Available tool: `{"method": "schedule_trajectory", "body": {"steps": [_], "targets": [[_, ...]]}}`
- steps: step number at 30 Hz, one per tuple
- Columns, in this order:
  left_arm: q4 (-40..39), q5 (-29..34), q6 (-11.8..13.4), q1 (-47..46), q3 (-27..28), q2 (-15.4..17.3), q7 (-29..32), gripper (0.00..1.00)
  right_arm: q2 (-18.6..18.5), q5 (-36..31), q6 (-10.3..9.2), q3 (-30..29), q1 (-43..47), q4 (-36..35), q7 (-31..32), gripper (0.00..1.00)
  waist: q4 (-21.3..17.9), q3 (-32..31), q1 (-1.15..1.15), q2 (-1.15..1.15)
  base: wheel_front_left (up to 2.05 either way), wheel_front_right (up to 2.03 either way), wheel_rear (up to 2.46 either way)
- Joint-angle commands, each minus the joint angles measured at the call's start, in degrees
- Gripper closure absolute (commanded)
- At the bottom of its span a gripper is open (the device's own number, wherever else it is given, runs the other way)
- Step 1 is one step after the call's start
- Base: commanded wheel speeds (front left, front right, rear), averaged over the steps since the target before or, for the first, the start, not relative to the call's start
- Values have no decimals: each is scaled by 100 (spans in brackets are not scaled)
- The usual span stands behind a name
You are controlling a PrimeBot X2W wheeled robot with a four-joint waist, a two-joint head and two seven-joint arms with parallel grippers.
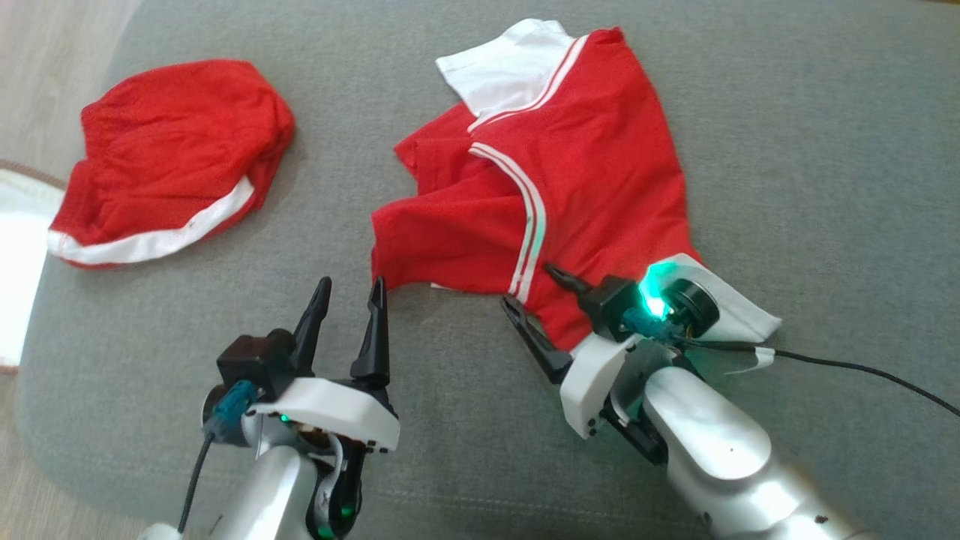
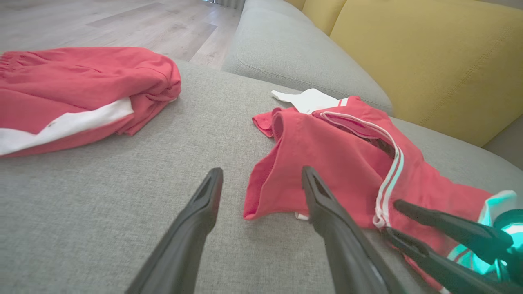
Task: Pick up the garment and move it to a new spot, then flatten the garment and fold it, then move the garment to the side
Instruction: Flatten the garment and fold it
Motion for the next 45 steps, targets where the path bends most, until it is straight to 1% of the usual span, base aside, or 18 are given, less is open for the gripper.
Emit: {"method": "schedule_trajectory", "body": {"steps": [1,6,7,9,10,11,12,15,16,25,29,32,39,40,41,43,44,45], "targets": [[-188,-29,26,-119,144,42,-33,0,71,-27,37,48,-111,-102,24,0,39,21,0,0,0,0,0],[-197,-24,21,-112,165,42,-33,0,71,-60,37,-23,-86,146,87,0,82,44,0,0,0,0,0],[-200,-19,22,-111,169,42,-33,0,71,-47,37,-52,-78,175,71,10,84,46,0,0,0,0,0],[-211,-16,26,-109,178,42,-33,0,71,-9,37,-115,-65,223,19,55,76,52,0,0,0,0,0],[-214,-16,28,-109,180,42,-33,0,71,5,37,-129,-59,245,-7,67,68,53,0,0,0,0,0],[-217,-15,30,-111,179,42,-33,0,71,15,37,-145,-55,269,-31,73,59,56,0,0,0,0,0],[-218,-13,30,-114,176,42,-33,0,71,35,37,-160,-49,286,-56,86,48,57,0,0,0,0,0],[-219,-7,26,-127,176,42,-33,0,71,126,37,-202,-44,306,-163,98,12,69,0,0,0,0,0],[-221,-3,25,-131,179,42,-33,0,71,154,37,-213,-50,300,-213,100,-2,71,0,0,0,0,0],[-228,42,13,-70,266,42,-33,0,71,748,37,-621,-228,-195,-719,100,-204,30,0,0,0,0,0],[-217,66,8,-24,316,42,-33,0,71,844,37,-1157,-557,-469,-792,100,-364,6,0,0,0,0,0],[-208,68,4,-38,313,42,-33,0,30,696,37,-1695,-835,-516,-796,100,-455,7,0,0,0,0,0],[-209,62,-11,-177,236,42,-33,0,-432,3,37,-3035,-1247,-68,-669,98,-488,125,0,0,0,0,0],[-204,64,-18,-198,229,42,-33,0,-505,-135,37,-3187,-1275,61,-636,78,-481,144,0,0,0,0,0],[-197,68,-24,-216,222,42,-33,0,-545,-219,37,-3368,-1295,182,-630,60,-476,162,0,0,0,0,0],[-179,77,-32,-235,211,42,-33,0,-638,-408,37,-3739,-1295,433,-646,50,-469,183,0,0,0,0,0],[-171,82,-35,-238,211,42,-33,0,-678,-504,37,-3945,-1280,560,-658,0,-471,188,0,0,0,0,0],[-162,88,-38,-234,212,42,-33,0,-699,-575,37,-4168,-1253,696,-666,0,-476,190,0,0,0,0,0]]}}
